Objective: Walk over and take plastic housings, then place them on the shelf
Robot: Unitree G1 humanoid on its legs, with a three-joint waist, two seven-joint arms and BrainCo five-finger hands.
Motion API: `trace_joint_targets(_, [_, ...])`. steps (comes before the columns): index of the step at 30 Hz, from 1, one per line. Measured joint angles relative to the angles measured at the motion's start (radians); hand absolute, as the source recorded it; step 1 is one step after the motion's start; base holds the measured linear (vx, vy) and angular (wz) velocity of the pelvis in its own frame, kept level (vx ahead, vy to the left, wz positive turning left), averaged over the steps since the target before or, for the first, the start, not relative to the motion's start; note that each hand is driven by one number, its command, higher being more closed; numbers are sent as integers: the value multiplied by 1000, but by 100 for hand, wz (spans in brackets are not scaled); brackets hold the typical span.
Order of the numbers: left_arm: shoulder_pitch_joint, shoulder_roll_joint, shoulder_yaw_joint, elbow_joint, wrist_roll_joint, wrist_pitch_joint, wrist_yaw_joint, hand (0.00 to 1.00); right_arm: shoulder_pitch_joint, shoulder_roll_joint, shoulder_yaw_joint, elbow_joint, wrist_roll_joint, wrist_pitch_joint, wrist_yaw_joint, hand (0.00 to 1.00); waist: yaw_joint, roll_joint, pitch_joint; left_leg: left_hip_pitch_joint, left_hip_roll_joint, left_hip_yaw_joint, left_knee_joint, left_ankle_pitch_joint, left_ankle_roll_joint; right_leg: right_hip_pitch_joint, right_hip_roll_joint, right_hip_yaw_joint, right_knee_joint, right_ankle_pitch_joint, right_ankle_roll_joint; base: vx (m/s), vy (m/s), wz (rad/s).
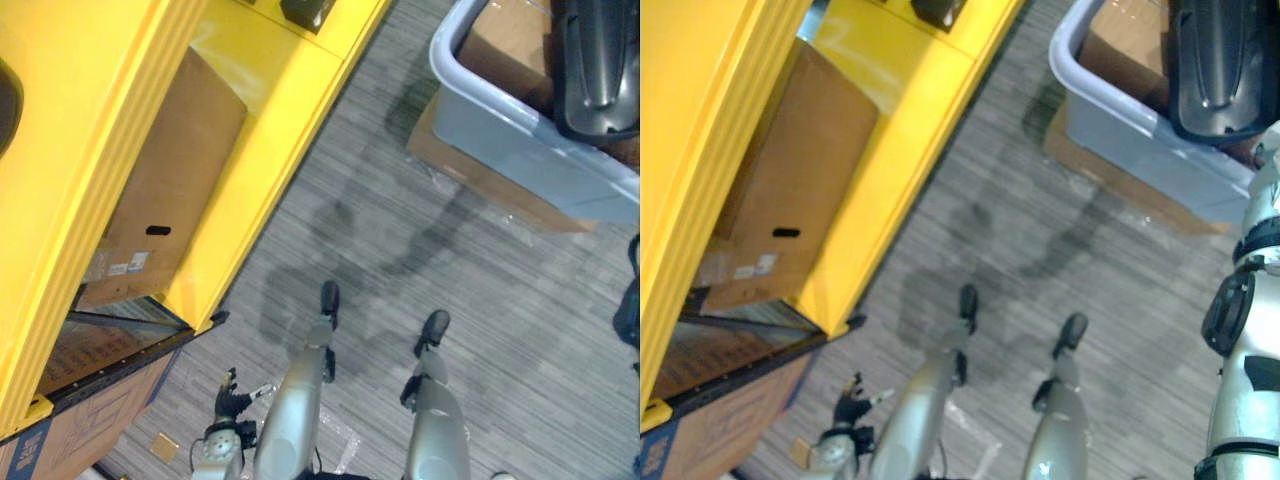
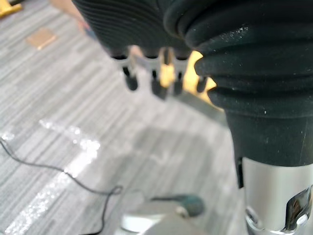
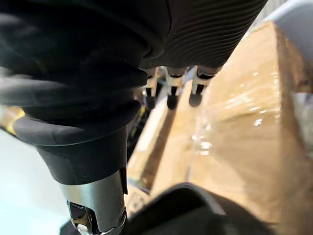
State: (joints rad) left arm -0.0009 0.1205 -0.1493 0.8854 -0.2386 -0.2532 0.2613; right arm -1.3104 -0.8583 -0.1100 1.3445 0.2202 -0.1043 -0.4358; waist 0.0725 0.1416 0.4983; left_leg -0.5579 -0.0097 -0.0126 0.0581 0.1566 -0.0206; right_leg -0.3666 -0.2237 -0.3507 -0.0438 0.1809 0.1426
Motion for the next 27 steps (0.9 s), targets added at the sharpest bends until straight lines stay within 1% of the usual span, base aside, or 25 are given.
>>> trace_joint_targets(2, [0, 0, -1, 0, 0, 0, -1, 0, 0, -1, 33, 19, -1, 3, 5, 0, 0, 0, 0, 3, 0, -1, -25, 15, 0, -8, 0, -1, 0, 1, -1, -17, -12, 1])
trace_joint_targets(5, [0, 0, -2, -1, 0, 0, -1, 0, 0, -5, 35, 32, -1, 5, 15, 0, 1, 0, 0, 4, 0, -2, -53, 31, 0, -19, 0, -2, 0, 2, -2, -5, -7, 1])
trace_joint_targets(6, [0, 1, -2, -1, 0, 0, -1, 0, 0, -10, 36, 48, -1, 8, 22, 100, 2, 0, 0, 4, 0, -4, -61, 37, 0, -22, 1, -3, 0, 2, -2, -11, -23, 4])
trace_joint_targets(8, [0, 1, -2, -2, 1, 0, -1, 0, 0, -16, 36, 54, -1, 22, 28, 100, 3, 0, 0, 5, -1, -4, -72, 43, 1, -25, 0, -4, 0, 2, -3, -5, -11, 2])
trace_joint_targets(11, [0, 1, -1, -7, 2, 1, -4, 0, 1, -43, 34, 79, -11, 36, 60, 100, 7, -1, 0, 12, -1, -8, -95, 54, 0, -26, 0, -7, -1, 2, -3, 0, -6, 1])
trace_joint_targets(14, [3, 3, 3, -26, 2, 3, -9, 0, 4, -73, 20, 105, -41, 60, 89, 100, 7, -1, 0, 18, -2, -16, -122, 71, 1, -27, 0, -15, -1, 2, -3, 3, -13, 7])
trace_joint_targets(16, [3, 1, 18, -57, 3, 3, -16, 0, 8, -74, -20, 131, -87, 80, 99, 100, 3, -1, 0, 18, -2, -33, -135, 82, -2, -26, 2, -31, -1, 1, -4, 5, -6, 16])
trace_joint_targets(18, [3, -1, 18, -88, 5, 3, -29, 0, 11, -75, -58, 150, -140, 107, 111, 100, 10, -3, 2, 17, -2, -36, -136, 85, -2, -24, 3, -35, 0, 1, -4, 4, 4, 9])
trace_joint_targets(19, [3, -6, 18, -111, 13, 3, -31, 0, 12, -75, -84, 165, -185, 120, 111, 100, 17, -3, 2, 17, -3, -36, -136, 86, -2, -24, 2, -35, 1, 0, -5, 0, 0, 0])
trace_joint_targets(23, [3, -24, 6, -169, 23, 7, -33, 0, 14, -75, -101, 175, -272, 136, 116, 100, 22, -3, 2, 17, -3, -36, -136, 87, -3, -28, 1, -34, 8, -2, -7, 0, 0, 0])
trace_joint_targets(27, [1, -32, -28, -270, 98, 8, -29, 0, 22, -73, -89, 170, -361, 150, 103, 100, 20, -5, 3, 16, -1, -32, -136, 90, -6, -35, 1, -27, 16, -3, -9, 6, 6, -3])
